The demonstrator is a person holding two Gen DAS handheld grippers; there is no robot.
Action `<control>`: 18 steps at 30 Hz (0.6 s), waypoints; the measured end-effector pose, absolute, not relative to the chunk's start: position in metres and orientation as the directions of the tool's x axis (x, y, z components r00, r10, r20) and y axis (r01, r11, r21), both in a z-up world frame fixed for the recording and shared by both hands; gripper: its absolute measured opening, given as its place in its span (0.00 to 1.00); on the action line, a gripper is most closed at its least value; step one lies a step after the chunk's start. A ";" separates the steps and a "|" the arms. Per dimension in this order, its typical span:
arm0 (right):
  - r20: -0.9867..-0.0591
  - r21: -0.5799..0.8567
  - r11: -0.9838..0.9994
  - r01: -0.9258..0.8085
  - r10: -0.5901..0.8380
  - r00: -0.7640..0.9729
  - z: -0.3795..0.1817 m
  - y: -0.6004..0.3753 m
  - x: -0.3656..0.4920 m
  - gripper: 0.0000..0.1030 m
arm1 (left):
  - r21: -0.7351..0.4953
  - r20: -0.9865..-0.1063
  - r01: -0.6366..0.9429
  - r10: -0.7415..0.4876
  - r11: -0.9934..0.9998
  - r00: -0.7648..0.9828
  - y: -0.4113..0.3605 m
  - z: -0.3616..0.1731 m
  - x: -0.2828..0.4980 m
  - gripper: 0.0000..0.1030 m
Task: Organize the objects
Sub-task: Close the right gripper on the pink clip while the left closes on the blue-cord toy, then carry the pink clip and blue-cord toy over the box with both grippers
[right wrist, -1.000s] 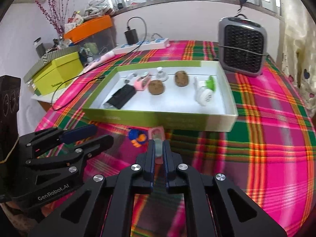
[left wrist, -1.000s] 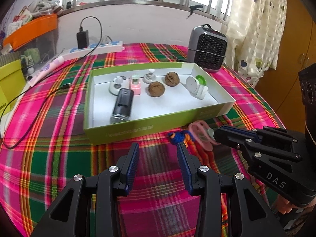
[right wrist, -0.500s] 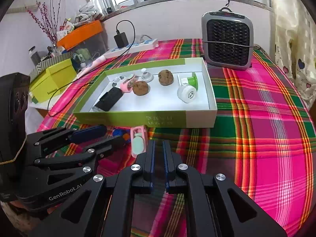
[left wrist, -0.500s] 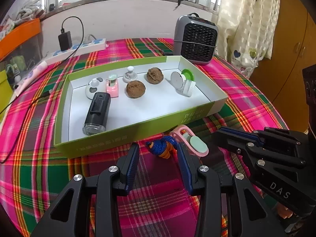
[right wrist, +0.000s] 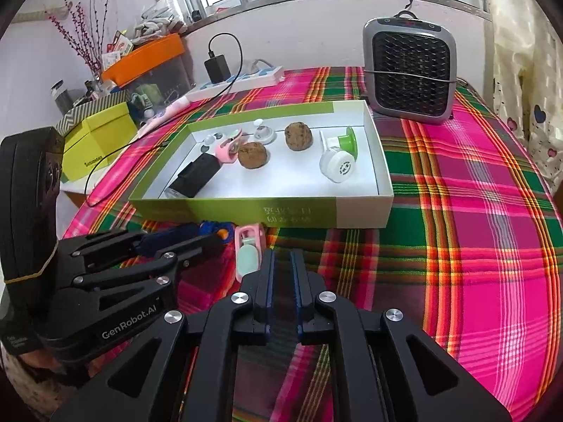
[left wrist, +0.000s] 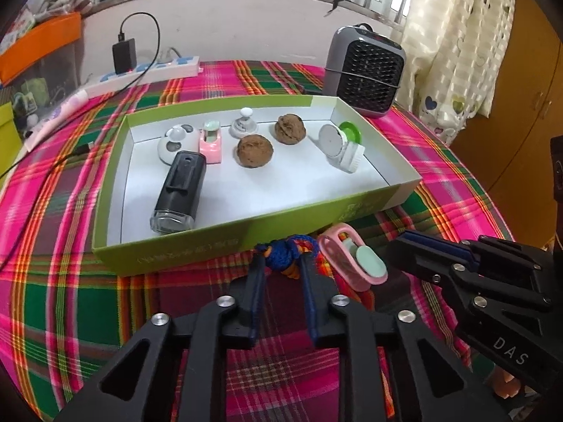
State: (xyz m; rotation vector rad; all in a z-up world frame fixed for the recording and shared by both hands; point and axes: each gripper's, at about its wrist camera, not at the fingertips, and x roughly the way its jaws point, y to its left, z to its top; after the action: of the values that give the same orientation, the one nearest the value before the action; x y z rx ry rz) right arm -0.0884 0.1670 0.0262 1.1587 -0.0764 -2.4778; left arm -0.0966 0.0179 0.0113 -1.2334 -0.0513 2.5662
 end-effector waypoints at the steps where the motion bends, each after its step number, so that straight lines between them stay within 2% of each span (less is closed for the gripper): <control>1: -0.724 0.217 -0.917 0.336 -0.382 -0.575 0.027 0.167 -0.088 0.15 | -0.147 -0.758 -0.248 0.270 -0.958 -0.594 0.019 0.012 -0.095 0.16; 8: -0.715 0.224 -0.900 0.374 -0.412 -0.564 0.030 0.158 -0.087 0.22 | -0.148 -0.751 -0.233 0.262 -0.961 -0.606 0.011 0.015 -0.092 0.12; 10: -0.722 0.211 -0.900 0.381 -0.406 -0.561 0.029 0.153 -0.089 0.26 | -0.147 -0.750 -0.225 0.257 -0.963 -0.610 0.008 0.015 -0.091 0.12; 18: -0.753 0.157 -0.897 0.412 -0.379 -0.538 0.022 0.135 -0.095 0.27 | -0.155 -0.751 -0.210 0.253 -0.965 -0.610 0.000 0.013 -0.090 0.12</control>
State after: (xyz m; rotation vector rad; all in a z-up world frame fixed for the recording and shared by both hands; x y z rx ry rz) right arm -0.0951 0.1354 0.0223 1.1699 0.0538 -2.4177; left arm -0.0899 -0.0003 0.0128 -1.2284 -0.0750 2.6068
